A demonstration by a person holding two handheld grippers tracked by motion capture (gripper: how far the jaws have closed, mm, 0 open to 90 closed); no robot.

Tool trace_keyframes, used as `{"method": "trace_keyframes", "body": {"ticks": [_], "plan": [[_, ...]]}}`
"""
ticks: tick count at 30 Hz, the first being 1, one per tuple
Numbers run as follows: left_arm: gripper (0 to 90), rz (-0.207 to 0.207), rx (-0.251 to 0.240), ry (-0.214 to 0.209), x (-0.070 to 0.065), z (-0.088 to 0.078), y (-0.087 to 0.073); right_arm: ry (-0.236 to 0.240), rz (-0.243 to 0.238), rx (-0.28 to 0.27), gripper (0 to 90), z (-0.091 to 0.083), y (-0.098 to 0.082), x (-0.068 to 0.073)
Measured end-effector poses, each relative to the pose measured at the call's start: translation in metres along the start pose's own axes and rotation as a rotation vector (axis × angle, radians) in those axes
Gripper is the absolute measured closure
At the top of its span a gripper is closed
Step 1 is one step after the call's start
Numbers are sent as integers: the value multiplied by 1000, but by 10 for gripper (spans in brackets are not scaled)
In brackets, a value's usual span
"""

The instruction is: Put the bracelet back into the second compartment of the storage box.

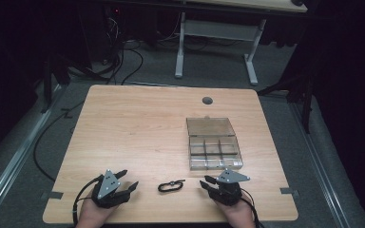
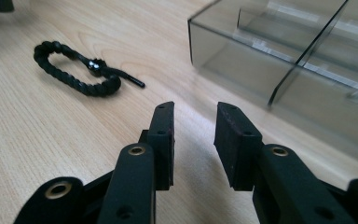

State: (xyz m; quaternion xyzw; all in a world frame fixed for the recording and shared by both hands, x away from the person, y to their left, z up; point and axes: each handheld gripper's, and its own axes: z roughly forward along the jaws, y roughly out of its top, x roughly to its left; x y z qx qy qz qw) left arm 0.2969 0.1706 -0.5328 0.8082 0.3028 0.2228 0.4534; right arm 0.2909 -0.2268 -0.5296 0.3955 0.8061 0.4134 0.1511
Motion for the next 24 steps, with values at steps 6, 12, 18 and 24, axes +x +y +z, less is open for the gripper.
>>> {"method": "trace_keyframes", "body": {"ticks": [6,12,18,24], "plan": [[400,7,5,-10,0,0,0,-2,10,10,713,1,1,-1],[394,15,5,-14,-1,0,0,-15,19,21,760,2,1,-1],[394,16,9,-9,-2,1,0,-8,9,29,867,3,1,-1],[394,16,6,-11,-1,0,0,-17,-27,46,900,4,2,3]]}}
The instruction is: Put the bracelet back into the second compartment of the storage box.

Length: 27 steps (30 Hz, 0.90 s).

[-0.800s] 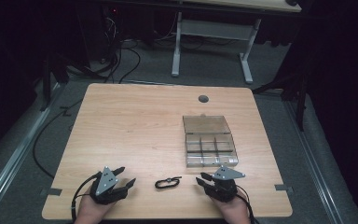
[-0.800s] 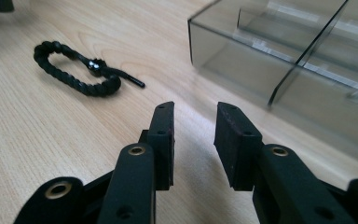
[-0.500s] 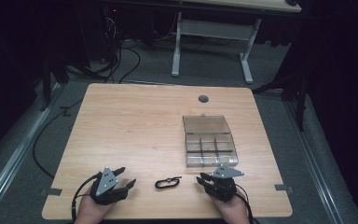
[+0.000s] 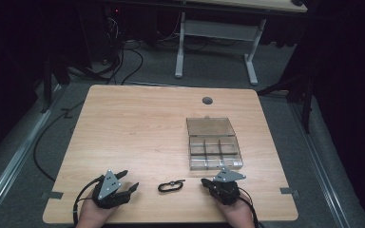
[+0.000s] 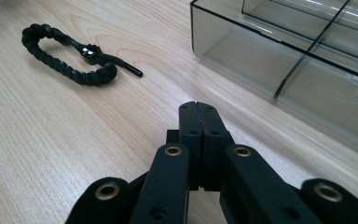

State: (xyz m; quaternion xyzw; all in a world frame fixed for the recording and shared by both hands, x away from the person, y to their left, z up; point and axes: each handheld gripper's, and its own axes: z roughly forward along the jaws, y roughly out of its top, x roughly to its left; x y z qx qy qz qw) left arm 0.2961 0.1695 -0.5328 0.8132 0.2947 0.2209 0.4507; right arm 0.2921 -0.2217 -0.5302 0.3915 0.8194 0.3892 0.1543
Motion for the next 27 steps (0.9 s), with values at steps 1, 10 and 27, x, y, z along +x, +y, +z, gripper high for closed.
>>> {"method": "trace_keyframes", "body": {"ticks": [1,10,27], "plan": [[394,1,-1,-1,0,0,0,0,-12,-3,900,0,1,1],[395,1,0,0,0,0,0,87,-96,-30,900,12,25,35],[398,4,-1,5,-1,0,0,101,-176,30,900,42,50,52]]}}
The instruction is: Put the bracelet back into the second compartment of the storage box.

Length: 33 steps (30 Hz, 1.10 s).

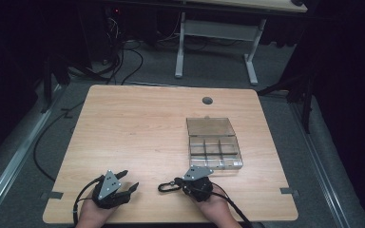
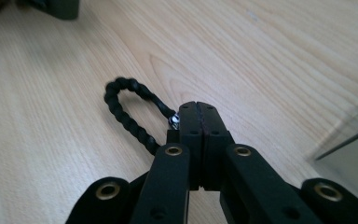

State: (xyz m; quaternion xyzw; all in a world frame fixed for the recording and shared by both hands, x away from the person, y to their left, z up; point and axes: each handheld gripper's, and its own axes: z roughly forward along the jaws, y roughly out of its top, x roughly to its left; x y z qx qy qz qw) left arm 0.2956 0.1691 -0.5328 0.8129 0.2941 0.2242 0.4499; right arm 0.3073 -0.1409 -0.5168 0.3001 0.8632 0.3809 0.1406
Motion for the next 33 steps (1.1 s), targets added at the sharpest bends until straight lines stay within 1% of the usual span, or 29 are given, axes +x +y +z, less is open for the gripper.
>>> {"method": "trace_keyframes", "body": {"ticks": [2,6,10,13,14,15,19,21,22,25,27,28,30,33], "plan": [[397,0,1,0,0,0,0,-10,1,32,900,3,-4,0],[397,0,1,0,0,0,0,3,1,31,900,3,-9,1],[397,3,-1,2,-1,0,0,-1,7,33,900,-3,-14,0],[398,2,-1,0,0,0,0,-17,7,47,900,-10,-19,-2],[397,3,1,0,-1,0,0,-29,18,45,900,-17,-25,-6],[397,3,1,0,-1,0,0,-29,18,45,900,-17,-25,-6],[397,8,3,1,-1,0,0,-52,44,45,900,-30,-37,-13],[397,10,6,2,-1,0,0,-67,68,45,900,-40,-46,-20],[397,10,6,2,-1,0,0,-67,68,45,900,-40,-46,-20],[397,9,7,3,-1,1,0,-81,90,39,899,-48,-53,-25],[397,9,7,4,-1,1,0,-94,100,38,899,-53,-58,-28],[397,9,7,4,-1,1,0,-113,114,42,898,-57,-61,-31],[397,9,8,4,-1,1,0,-118,121,44,898,-59,-63,-32],[397,11,9,3,-1,1,0,-143,138,44,897,-67,-69,-36]]}}
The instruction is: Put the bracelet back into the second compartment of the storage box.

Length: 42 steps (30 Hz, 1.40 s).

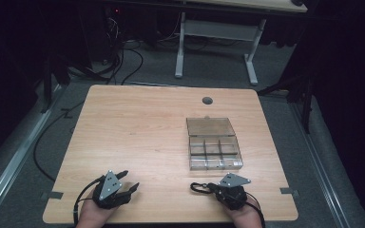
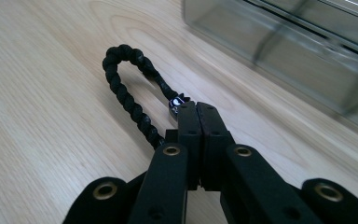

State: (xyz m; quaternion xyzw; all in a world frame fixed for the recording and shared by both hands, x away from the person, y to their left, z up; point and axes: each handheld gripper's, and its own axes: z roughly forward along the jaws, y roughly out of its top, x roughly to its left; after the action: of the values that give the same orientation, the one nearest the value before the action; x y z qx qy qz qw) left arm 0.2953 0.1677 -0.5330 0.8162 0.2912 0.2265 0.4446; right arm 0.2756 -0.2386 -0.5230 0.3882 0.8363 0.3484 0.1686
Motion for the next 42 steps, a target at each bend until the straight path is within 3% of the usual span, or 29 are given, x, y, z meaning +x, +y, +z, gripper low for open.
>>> {"method": "trace_keyframes", "body": {"ticks": [5,8,11,14,15,20,31,37,42], "plan": [[397,1,1,1,0,0,0,-41,44,-6,895,-12,-12,-12],[398,3,2,2,0,0,0,-41,83,-18,891,-16,-18,-17],[398,5,0,3,0,0,0,-41,93,-56,889,-20,-18,-17],[399,8,0,-1,-1,0,0,-79,118,-81,891,-25,-15,-22],[399,9,1,-1,-1,0,0,-96,123,-68,891,-23,-16,-27],[399,12,1,-3,-1,0,0,-90,113,-26,891,-15,-18,-29],[399,15,2,0,-1,0,0,-77,106,-30,858,-22,-20,-16],[399,15,4,0,-2,0,0,-110,138,-50,759,-25,-23,-25],[398,12,-2,-2,-1,-1,0,-132,160,-17,722,-25,-19,-34]]}}
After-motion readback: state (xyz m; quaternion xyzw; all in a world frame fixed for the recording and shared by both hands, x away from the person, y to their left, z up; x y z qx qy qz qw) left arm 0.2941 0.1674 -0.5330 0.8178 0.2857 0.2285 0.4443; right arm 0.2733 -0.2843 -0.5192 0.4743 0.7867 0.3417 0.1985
